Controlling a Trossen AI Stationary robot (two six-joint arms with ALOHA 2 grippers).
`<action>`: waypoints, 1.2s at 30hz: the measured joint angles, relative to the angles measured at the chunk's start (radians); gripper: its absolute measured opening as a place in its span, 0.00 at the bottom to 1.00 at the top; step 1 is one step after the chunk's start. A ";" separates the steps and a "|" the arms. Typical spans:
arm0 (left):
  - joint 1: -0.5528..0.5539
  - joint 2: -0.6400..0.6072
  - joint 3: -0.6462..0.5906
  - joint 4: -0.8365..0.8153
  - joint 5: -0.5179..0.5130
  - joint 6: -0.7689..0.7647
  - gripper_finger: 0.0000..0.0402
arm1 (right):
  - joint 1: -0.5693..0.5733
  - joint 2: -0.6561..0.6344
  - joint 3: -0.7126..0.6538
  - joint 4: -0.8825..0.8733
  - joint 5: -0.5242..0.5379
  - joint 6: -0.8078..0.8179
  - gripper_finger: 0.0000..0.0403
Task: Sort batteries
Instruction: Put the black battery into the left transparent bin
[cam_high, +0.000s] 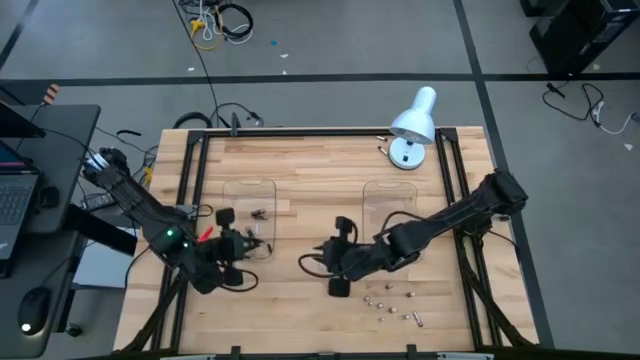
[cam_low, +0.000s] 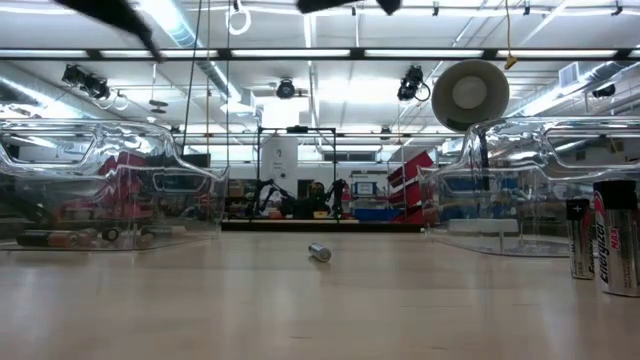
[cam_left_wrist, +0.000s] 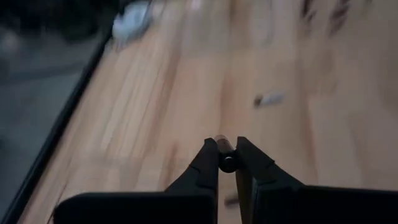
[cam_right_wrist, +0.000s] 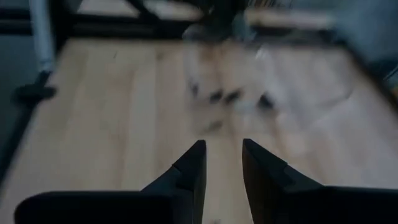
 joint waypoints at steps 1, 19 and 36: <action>0.006 0.000 0.003 -0.050 0.027 -0.048 0.04 | 0.008 -0.015 0.000 -0.040 -0.033 0.035 0.22; 0.122 0.007 -0.166 -0.206 0.293 -0.230 0.05 | 0.208 -0.046 0.000 -0.587 -0.387 0.549 0.22; 0.138 0.008 -0.178 -0.195 0.250 -0.226 0.18 | 0.342 -0.035 -0.080 -0.753 -0.332 0.611 0.27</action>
